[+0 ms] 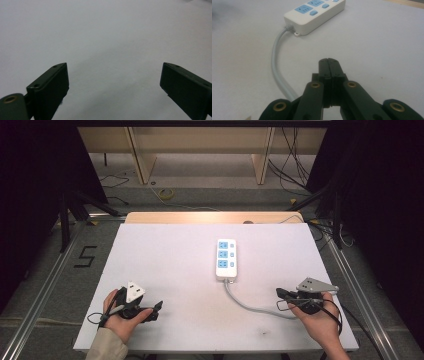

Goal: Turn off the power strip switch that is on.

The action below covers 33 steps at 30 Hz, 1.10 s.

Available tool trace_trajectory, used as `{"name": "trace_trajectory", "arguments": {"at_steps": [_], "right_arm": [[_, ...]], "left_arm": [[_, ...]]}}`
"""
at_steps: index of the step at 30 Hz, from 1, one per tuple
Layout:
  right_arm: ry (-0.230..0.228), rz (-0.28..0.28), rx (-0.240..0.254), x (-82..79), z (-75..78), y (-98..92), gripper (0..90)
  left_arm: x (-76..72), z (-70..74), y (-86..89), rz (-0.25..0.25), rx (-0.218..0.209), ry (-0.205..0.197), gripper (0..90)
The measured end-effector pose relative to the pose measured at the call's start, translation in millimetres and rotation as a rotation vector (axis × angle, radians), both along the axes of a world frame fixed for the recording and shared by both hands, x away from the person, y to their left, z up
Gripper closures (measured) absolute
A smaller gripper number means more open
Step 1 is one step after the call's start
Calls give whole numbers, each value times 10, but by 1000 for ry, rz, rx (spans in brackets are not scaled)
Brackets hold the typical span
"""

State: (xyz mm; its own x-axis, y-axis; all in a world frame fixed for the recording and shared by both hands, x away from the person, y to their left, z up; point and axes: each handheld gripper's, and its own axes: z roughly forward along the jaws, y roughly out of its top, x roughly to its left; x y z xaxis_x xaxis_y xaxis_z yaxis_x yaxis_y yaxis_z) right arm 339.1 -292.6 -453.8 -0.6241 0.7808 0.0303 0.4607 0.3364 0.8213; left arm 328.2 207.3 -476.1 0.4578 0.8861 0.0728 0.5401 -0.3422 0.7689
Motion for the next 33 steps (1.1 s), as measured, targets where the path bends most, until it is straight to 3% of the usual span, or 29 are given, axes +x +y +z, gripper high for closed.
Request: {"name": "trace_trajectory", "arguments": {"at_steps": [33], "right_arm": [[37, 2, -43, 330, 125, 205, 900]], "left_arm": [[-2, 4, -53, 0, -2, -25, 99]]}}
